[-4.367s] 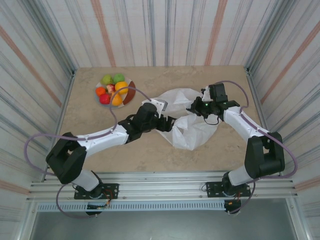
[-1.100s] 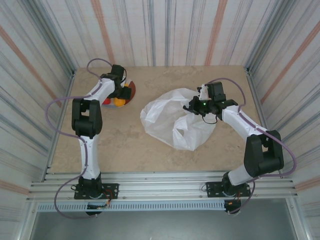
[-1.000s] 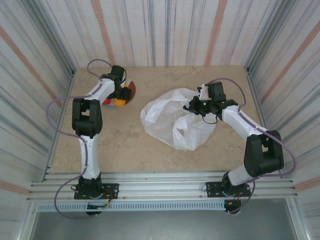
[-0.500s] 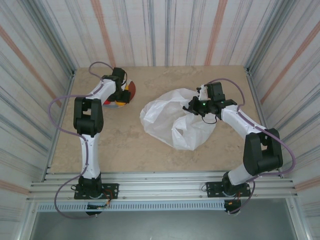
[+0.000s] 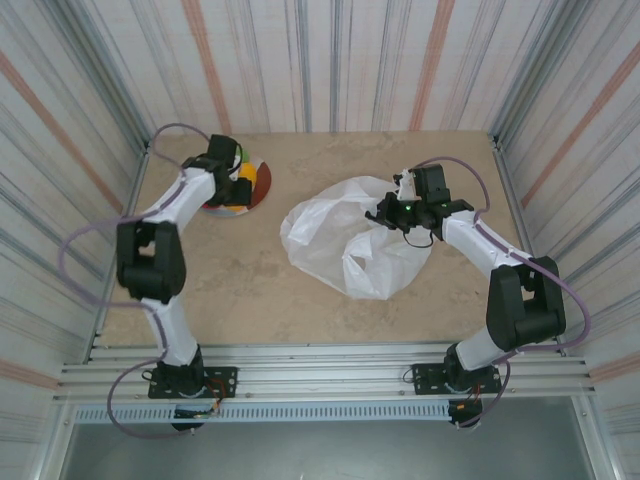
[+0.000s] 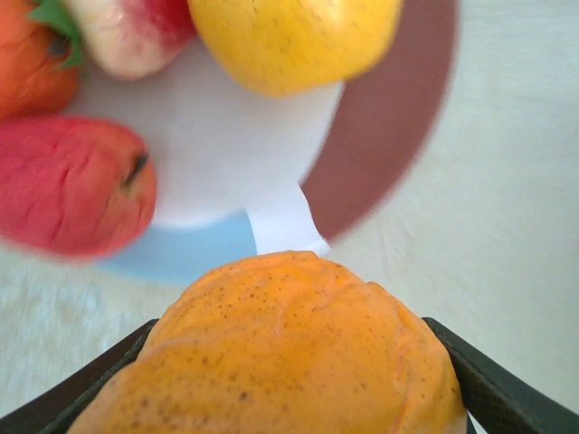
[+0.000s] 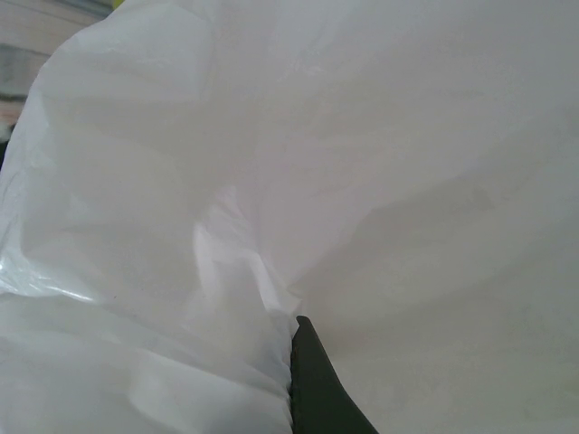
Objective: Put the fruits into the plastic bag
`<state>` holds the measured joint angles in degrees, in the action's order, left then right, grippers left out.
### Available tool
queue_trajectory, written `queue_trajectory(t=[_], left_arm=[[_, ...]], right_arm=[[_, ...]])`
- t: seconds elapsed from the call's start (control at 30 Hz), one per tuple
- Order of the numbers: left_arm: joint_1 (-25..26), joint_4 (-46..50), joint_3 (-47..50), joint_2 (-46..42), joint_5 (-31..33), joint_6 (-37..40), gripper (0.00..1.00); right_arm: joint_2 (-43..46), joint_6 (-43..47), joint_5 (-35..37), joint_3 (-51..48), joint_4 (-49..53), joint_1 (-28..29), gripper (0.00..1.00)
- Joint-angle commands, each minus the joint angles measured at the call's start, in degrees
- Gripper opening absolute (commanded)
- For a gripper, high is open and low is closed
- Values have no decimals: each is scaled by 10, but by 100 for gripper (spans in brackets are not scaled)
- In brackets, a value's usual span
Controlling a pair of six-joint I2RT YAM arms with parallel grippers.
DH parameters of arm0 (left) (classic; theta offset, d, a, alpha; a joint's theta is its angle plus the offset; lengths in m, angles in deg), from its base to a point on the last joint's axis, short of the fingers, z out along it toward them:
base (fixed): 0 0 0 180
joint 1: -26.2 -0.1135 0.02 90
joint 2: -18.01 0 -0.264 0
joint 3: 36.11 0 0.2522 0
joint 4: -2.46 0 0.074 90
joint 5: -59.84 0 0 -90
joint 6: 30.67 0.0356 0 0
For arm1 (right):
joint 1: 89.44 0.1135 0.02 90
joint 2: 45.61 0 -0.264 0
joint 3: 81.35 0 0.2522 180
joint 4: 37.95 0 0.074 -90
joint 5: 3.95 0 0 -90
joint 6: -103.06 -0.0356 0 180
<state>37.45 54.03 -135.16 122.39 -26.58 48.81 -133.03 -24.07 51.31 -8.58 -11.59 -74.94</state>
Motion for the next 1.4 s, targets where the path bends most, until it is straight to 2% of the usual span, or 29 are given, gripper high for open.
queue_trajectory(t=[0.0,0.13,0.23,0.37,0.47,0.77,0.9,1.13,1.37], left_arm=[[38,-71,87,-143,-34,-55,70],[102,-85,160,-277,-28,-68,68],[178,-93,192,-347,-22,-71,68],[284,-121,206,-389,-13,-81,68],[334,-154,222,-383,-23,-97,68],[356,-258,282,-282,-77,-147,66],[369,-281,284,-236,-70,-146,66],[385,-295,274,-163,13,-159,68],[383,-381,268,-106,74,-181,69]], right_arm=[[0,-18,-2,-5,-13,-4,0],[-1,-27,4,-4,-17,-4,0],[-3,-33,2,-1,-17,-3,0],[-4,-32,5,7,-10,2,0],[-6,-32,0,14,-3,6,0],[1,-40,-13,29,9,14,0],[2,-59,-24,27,-4,16,0],[0,-75,-31,20,-25,24,0],[-1,-81,-41,18,-29,28,0]])
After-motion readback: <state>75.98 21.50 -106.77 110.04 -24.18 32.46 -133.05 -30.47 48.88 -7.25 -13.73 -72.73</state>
